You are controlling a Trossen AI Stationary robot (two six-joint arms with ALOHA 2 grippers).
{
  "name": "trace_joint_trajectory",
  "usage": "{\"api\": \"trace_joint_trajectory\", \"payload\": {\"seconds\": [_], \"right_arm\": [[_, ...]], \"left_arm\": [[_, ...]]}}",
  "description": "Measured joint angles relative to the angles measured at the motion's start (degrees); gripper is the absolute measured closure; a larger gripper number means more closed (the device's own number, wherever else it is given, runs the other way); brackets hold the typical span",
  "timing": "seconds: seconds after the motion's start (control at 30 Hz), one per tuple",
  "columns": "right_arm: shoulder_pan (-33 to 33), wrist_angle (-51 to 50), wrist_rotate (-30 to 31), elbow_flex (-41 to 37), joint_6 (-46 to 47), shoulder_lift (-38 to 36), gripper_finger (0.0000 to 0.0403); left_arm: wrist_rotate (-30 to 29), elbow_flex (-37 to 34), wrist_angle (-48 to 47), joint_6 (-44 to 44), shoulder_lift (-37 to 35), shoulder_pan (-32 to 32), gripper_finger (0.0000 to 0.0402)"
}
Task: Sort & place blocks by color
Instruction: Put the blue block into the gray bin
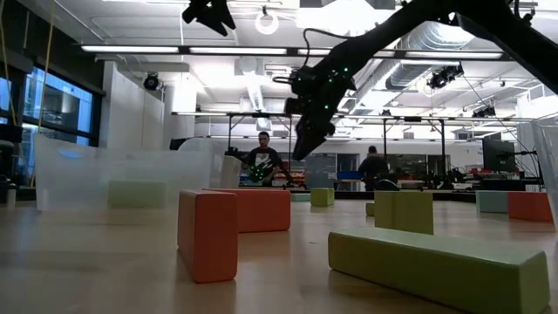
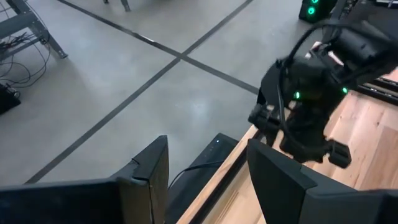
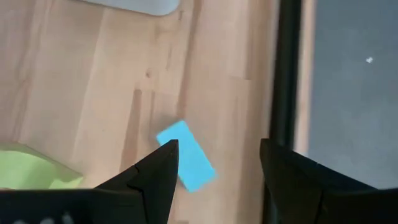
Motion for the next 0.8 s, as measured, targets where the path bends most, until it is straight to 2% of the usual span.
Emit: {"api": "trace_joint_trajectory", "payload": {"seconds": [0.13, 0.27, 0.8], "right_arm": [[1.1, 0.0, 0.1, 0.0, -1.7, 2.2, 0.0187], [2.1, -0.4, 2.7, 0.0, -4.1, 4.1, 0.0187], [2.2, -0.9, 3.0, 0.0, -8.7, 6.3, 0.0187]], "left_arm": [[0.0, 0.0, 0.0, 0.0, 0.0, 0.0, 0.0236], [0.0, 0.0, 0.0, 0.0, 0.0, 0.0, 0.0236], [0.0, 0.0, 0.0, 0.0, 0.1, 0.0, 0.0236]]}}
